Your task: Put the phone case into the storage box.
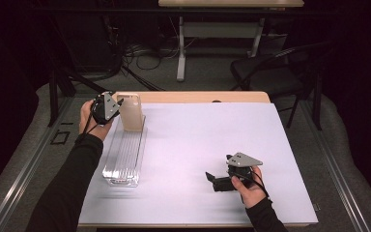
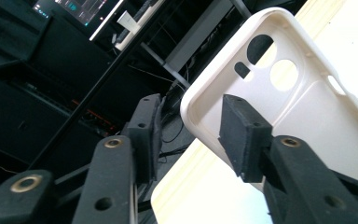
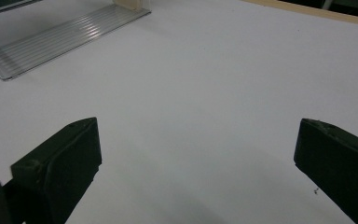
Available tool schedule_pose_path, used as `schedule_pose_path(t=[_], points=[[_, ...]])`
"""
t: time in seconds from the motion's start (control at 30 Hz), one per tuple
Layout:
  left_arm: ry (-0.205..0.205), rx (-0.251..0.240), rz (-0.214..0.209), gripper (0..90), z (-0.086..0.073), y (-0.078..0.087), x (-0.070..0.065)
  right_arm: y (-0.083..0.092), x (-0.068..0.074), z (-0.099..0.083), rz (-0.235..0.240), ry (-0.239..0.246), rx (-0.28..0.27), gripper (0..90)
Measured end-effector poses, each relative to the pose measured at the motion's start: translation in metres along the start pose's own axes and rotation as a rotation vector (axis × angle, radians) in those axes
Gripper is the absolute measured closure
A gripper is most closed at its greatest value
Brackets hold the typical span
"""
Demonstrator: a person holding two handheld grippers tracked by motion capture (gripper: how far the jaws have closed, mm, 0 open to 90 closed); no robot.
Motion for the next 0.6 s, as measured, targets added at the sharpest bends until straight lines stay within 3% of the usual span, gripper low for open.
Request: schedule_pose_path(t=[0.4,0.6], points=[[0.02,-0.006,-0.008,46.2,0.0008,0.0018,0.0024,0.0,0.0,0.0001,-0.001,0.001,-0.001,0.4],[0.039,0.005,-0.001,44.5,0.0006,0.0042,0.0055,0.0002,-0.0003,0.0002,-0.003,0.002,-0.002,0.7]])
Point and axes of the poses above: each handheld gripper's, and its own axes: y roughly backward along the jaws, z roughly out of its top, x roughly to its left, the point moved 10 cm from there along -y, roughly forward along the jaws, and after that the axes turned 14 degrees about z, right-handed, at the moved point
